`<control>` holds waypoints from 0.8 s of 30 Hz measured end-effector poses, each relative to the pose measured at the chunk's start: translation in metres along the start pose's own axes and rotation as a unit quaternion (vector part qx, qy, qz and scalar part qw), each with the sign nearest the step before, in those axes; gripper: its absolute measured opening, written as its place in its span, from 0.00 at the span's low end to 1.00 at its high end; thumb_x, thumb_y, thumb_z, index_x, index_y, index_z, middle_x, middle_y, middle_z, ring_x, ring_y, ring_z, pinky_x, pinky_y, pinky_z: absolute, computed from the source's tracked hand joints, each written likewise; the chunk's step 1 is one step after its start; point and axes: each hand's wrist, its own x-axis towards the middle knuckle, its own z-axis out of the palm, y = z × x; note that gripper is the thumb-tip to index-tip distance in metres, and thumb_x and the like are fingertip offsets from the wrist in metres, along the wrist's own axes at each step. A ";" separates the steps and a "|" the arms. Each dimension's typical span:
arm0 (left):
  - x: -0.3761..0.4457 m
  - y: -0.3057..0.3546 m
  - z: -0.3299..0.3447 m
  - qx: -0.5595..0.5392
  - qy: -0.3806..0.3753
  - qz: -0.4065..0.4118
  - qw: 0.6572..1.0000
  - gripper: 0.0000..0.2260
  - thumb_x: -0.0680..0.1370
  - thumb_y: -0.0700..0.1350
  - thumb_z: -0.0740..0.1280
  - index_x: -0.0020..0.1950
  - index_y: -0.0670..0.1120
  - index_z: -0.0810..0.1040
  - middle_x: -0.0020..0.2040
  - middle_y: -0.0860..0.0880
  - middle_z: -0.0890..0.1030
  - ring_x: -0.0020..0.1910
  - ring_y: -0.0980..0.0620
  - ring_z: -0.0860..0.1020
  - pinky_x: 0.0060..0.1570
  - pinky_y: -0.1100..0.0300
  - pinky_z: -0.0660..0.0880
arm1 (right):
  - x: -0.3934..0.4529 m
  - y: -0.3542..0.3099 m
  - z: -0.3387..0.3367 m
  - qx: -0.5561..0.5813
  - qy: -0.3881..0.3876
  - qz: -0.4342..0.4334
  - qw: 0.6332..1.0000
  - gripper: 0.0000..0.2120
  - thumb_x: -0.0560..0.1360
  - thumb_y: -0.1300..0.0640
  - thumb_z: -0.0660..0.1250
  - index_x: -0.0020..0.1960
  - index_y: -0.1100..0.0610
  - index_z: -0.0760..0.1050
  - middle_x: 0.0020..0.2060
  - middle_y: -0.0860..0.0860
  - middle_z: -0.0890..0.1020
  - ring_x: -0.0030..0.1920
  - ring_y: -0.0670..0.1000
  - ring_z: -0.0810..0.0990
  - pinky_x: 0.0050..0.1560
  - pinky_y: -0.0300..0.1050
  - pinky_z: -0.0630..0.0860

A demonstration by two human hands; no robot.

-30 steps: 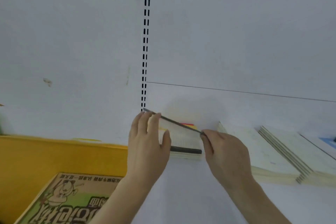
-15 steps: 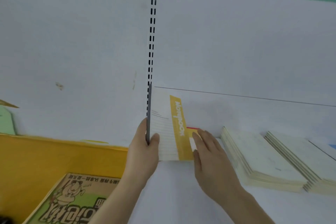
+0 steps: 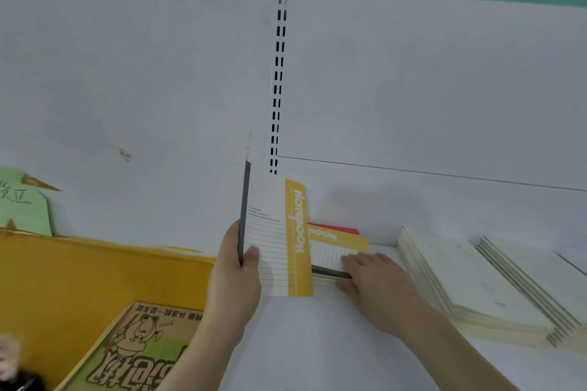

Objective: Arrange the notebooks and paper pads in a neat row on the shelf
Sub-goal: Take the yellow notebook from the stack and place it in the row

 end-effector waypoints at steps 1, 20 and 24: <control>-0.001 0.000 -0.001 0.000 0.001 0.001 1.000 0.19 0.84 0.40 0.58 0.67 0.62 0.67 0.54 0.64 0.80 0.53 0.62 0.79 0.48 0.62 0.76 | -0.001 -0.003 -0.004 -0.015 -0.004 -0.010 1.000 0.14 0.81 0.49 0.54 0.60 0.51 0.73 0.58 0.48 0.79 0.58 0.53 0.76 0.53 0.43 0.67; -0.029 0.010 0.027 -0.210 -0.092 -0.031 0.973 0.18 0.83 0.50 0.60 0.73 0.61 0.68 0.65 0.57 0.79 0.64 0.56 0.77 0.66 0.52 0.73 | -0.038 -0.110 -0.015 0.202 0.261 -0.003 0.944 0.22 0.82 0.51 0.52 0.70 0.58 0.72 0.70 0.53 0.72 0.72 0.51 0.66 0.66 0.53 0.70; -0.034 0.009 0.030 -0.192 -0.096 0.035 0.976 0.18 0.84 0.40 0.60 0.70 0.59 0.71 0.58 0.58 0.82 0.59 0.56 0.80 0.58 0.54 0.78 | -0.056 -0.091 -0.019 0.215 0.229 0.000 0.949 0.23 0.82 0.50 0.53 0.73 0.58 0.66 0.75 0.51 0.64 0.76 0.51 0.57 0.70 0.56 0.66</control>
